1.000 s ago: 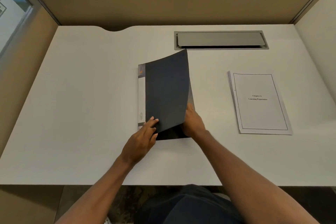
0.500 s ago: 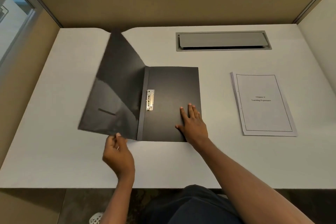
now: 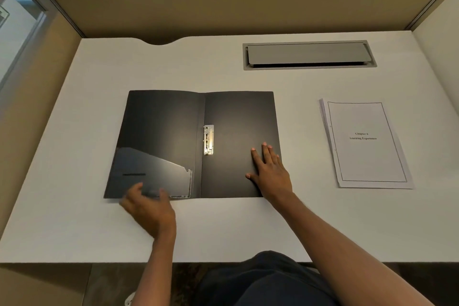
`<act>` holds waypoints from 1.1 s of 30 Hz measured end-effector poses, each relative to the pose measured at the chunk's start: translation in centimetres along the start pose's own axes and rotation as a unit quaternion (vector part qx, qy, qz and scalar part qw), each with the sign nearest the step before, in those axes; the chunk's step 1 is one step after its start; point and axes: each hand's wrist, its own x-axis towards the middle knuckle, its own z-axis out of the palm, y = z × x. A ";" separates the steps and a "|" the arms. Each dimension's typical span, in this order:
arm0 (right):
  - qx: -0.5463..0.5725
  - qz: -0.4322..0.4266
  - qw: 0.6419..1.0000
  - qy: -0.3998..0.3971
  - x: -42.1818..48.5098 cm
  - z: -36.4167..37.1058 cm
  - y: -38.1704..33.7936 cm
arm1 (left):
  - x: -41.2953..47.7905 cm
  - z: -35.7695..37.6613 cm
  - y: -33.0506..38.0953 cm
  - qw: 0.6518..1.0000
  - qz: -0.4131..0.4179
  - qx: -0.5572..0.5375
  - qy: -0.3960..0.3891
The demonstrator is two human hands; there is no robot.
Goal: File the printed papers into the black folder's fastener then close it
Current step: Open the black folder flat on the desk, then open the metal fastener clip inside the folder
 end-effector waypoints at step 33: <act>0.102 0.039 0.994 0.032 7.0 -3.8 -11.0 | 2.5 8.3 6.1 0.849 0.217 0.331 -0.350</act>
